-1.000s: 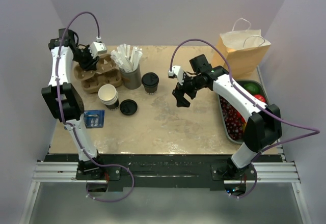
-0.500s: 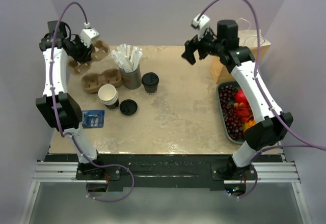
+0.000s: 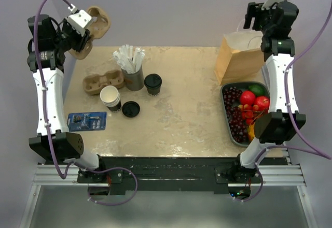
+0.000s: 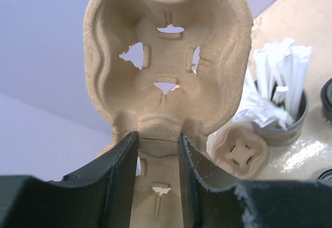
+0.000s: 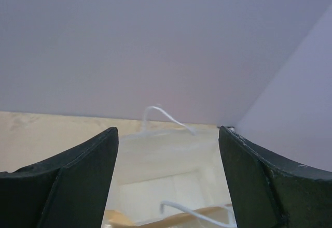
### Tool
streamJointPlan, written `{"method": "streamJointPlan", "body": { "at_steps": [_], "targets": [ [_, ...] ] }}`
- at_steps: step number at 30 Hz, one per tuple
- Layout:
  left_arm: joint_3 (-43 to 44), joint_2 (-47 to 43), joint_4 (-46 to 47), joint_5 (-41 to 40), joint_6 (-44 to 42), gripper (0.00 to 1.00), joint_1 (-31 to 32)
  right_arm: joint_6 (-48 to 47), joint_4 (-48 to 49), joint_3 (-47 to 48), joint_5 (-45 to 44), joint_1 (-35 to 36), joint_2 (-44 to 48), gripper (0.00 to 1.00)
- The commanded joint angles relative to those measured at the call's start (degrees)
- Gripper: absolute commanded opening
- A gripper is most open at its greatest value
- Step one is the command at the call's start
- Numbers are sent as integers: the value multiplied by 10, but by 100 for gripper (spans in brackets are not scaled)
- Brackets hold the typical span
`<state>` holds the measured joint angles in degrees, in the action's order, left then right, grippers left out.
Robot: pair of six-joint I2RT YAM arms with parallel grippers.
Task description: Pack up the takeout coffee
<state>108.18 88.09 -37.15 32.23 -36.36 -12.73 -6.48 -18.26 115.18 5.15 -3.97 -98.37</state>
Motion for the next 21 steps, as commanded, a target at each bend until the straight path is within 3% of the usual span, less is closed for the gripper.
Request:
{"method": "streamJointPlan", "body": {
  "at_steps": [1, 6, 13, 16, 21],
  "targets": [
    [-43, -25, 78, 38, 34, 0, 23, -34, 22, 26, -31, -41, -31, 80],
    [-53, -35, 88, 49, 38, 0, 38, -107, 42, 20, -29, -51, -63, 83],
    [-56, -34, 89, 49, 40, 0, 46, -129, 53, 24, -1, -53, -102, 84],
    [-56, -32, 89, 48, 41, 0, 52, -127, 60, 37, 2, -53, -124, 79],
    [-57, -33, 88, 49, 45, 0, 60, -145, 67, 45, 28, -53, -140, 53]
  ]
}}
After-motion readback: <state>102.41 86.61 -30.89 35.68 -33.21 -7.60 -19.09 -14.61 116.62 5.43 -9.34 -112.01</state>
